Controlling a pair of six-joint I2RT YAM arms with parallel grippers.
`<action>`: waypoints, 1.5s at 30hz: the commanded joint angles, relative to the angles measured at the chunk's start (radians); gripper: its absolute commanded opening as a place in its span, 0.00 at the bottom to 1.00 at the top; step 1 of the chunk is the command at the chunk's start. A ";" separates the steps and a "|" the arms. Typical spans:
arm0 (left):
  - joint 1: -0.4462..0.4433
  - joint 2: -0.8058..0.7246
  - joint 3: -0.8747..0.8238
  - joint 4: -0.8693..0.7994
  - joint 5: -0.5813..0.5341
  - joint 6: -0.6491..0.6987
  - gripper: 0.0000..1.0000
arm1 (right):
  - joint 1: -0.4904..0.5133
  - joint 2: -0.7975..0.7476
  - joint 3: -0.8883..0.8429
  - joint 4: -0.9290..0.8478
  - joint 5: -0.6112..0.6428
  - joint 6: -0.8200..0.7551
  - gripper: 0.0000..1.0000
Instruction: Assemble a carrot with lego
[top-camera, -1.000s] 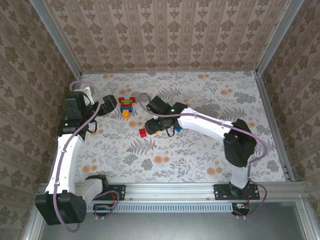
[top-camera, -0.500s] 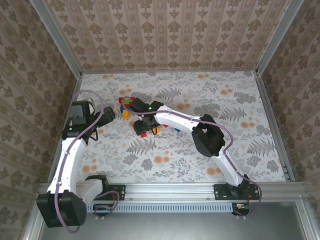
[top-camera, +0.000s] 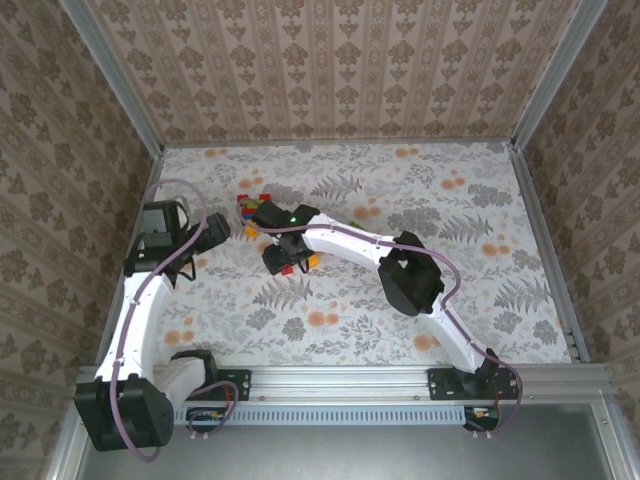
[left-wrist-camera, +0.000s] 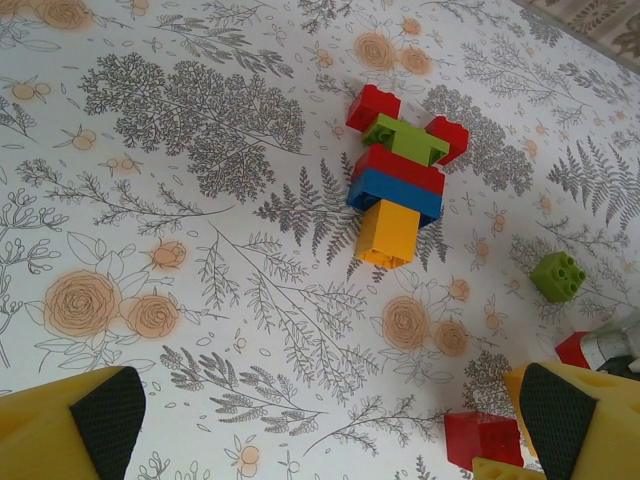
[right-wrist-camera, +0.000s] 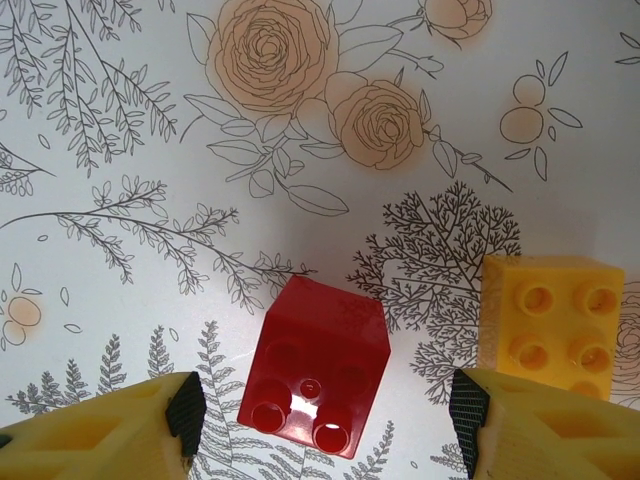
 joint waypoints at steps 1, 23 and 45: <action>0.008 -0.007 -0.002 0.010 0.016 0.021 1.00 | 0.005 0.042 0.026 -0.037 0.002 0.016 0.68; 0.009 0.007 -0.005 0.019 0.032 0.023 1.00 | 0.030 -0.039 -0.069 -0.033 0.048 0.006 0.37; 0.004 0.035 0.003 0.014 0.051 0.026 1.00 | 0.162 -0.462 -0.752 0.204 0.090 0.140 0.35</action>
